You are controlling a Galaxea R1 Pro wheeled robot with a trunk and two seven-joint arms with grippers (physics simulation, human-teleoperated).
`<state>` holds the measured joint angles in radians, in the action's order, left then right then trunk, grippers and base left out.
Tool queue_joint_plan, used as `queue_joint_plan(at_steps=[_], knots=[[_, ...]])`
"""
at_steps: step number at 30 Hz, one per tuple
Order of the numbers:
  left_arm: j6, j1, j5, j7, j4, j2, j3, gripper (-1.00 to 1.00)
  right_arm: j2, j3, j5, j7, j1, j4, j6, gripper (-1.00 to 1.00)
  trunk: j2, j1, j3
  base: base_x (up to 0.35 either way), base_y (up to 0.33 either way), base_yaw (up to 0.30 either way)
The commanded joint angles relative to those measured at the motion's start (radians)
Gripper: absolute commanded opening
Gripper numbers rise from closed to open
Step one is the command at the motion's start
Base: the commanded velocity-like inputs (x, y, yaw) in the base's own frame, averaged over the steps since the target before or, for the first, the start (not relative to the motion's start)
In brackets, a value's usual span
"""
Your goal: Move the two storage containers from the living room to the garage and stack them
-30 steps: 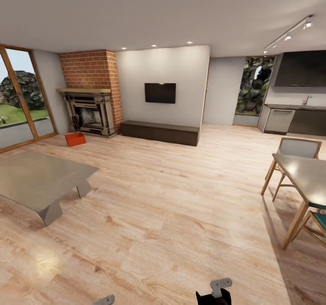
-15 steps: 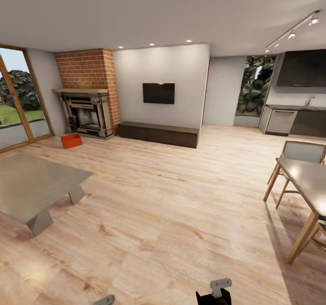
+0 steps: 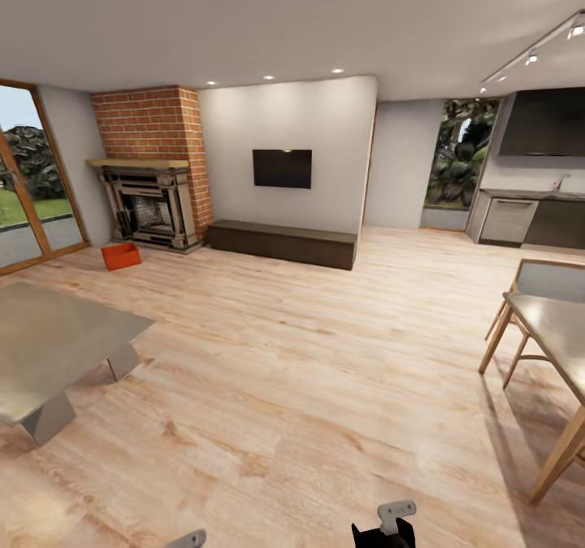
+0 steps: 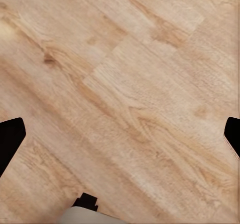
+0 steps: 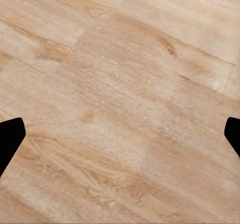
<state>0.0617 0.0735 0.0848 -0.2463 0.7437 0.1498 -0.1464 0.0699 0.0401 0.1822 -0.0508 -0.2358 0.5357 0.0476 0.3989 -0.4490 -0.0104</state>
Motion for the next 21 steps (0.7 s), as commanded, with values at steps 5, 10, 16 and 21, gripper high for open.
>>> queue_joint_plan(at_steps=[5, 10, 16, 21], knots=[[0.004, 0.0, 0.009, -0.001, 0.002, 0.0, -0.001, 1.0, 0.001, 0.004, 0.008, -0.003, 0.0, 0.0, 0.003, 1.0, 0.001, -0.001, -0.001, 0.327, -0.005, 0.0], [0.004, 0.0, 0.009, -0.001, 0.002, 0.0, -0.002, 1.0, 0.001, 0.004, 0.008, -0.003, 0.0, 0.0, 0.003, 1.0, 0.001, -0.001, -0.001, 0.327, 0.0, 0.0], [0.004, 0.0, 0.009, -0.001, 0.002, 0.0, -0.001, 1.0, 0.001, 0.004, 0.008, -0.003, 0.0, 0.0, 0.003, 1.0, 0.001, -0.001, -0.001, 0.327, 0.0, 0.0], [0.004, 0.0, 0.009, -0.001, 0.002, 0.0, -0.001, 1.0, 0.001, 0.004, 0.008, -0.003, 0.0, 0.0, 0.003, 1.0, 0.001, -0.001, -0.001, 0.327, 0.0, 0.0]])
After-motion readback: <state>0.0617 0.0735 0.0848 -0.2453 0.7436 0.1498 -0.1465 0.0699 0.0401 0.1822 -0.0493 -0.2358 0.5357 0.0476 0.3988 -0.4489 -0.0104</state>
